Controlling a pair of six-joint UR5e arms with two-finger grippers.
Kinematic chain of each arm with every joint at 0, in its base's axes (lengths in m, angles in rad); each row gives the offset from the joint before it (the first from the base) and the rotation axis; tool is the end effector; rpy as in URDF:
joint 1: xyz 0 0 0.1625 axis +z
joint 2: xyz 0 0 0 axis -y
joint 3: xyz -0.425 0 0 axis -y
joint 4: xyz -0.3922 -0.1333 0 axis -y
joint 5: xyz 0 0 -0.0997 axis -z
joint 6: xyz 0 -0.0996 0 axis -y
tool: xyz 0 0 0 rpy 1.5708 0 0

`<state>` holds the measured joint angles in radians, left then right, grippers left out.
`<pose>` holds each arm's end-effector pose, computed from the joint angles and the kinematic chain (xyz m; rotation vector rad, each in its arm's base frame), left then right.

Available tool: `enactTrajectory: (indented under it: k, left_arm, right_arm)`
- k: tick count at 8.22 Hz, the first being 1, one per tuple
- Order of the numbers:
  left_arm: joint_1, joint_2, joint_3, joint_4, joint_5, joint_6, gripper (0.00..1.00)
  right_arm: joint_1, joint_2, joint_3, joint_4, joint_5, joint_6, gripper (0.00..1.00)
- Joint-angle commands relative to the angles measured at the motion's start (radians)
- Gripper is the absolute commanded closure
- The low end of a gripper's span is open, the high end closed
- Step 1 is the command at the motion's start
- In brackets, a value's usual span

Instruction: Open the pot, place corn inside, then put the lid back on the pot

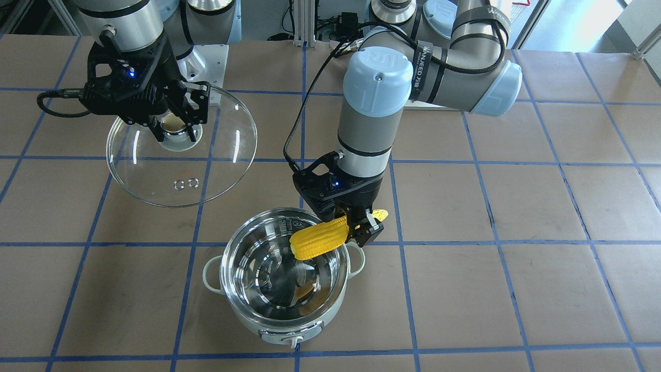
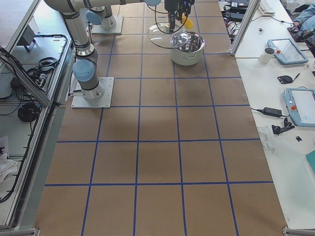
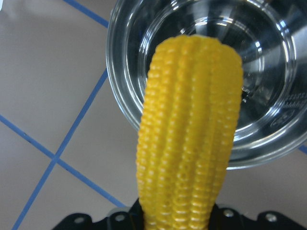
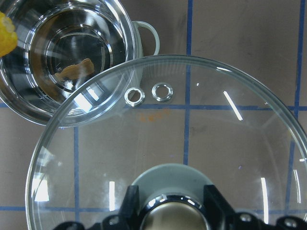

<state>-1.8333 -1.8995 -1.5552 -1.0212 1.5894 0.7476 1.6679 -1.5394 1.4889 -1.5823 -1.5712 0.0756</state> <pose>-0.2906 -0.5749 0.3705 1.4716 2.6687 -0.3446 0.1821 -0.4954 0.5139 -0.0337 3.1350 -0.0969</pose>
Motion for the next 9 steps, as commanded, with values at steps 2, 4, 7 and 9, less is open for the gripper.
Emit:
enactTrajectory:
  k: [2, 4, 7, 9]
  left_arm:
    - [-0.072, -0.113, 0.013, 0.190, -0.052, 0.012, 1.00]
    - [-0.093, -0.122, 0.032, 0.187, -0.051, 0.137, 1.00]
    - [-0.093, -0.168, 0.034, 0.190, -0.051, 0.171, 1.00]
    - [-0.093, -0.174, 0.035, 0.190, -0.051, 0.182, 1.00]
  right_arm:
    - [0.000, -0.001, -0.001, -0.004, 0.002, -0.002, 0.65]
    - [-0.002, -0.001, -0.001, -0.008, 0.002, -0.010, 0.65]
    - [-0.005, -0.001, -0.001, -0.008, 0.002, -0.017, 0.65]
    - [-0.007, -0.001, -0.001, -0.008, 0.000, -0.019, 0.65]
